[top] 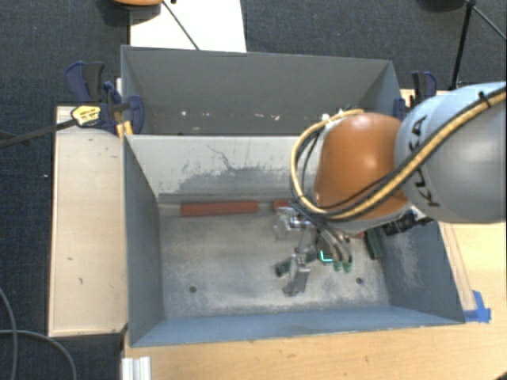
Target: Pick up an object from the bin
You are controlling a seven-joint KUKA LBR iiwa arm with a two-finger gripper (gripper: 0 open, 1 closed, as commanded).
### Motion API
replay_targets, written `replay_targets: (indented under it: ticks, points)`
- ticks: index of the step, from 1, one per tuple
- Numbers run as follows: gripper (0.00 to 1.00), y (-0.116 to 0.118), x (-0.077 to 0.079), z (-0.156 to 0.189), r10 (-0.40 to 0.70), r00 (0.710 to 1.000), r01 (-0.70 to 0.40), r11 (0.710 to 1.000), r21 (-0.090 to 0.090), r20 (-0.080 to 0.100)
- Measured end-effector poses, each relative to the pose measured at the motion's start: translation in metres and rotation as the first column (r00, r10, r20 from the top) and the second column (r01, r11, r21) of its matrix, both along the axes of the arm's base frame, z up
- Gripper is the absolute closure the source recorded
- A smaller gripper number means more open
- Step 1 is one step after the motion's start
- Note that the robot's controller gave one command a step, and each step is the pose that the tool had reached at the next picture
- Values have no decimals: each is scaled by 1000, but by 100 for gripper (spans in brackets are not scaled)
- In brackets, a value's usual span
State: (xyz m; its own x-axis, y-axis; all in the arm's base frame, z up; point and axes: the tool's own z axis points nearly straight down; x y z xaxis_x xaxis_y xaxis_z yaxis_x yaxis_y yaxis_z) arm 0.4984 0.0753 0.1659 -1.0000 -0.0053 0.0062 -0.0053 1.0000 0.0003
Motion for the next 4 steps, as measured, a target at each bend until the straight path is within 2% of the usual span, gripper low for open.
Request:
replay_targets:
  ticks: [1,2,3,4]
  points:
    - [0,0,2,4,-3,1000,3,1000,1,8]
    - [0,-39,21,-68,30,999,-30,1000,0,14]
    - [0,-60,27,-96,133,991,-133,991,0,6]
    - [0,-60,19,-96,28,1000,-28,1000,1,6]
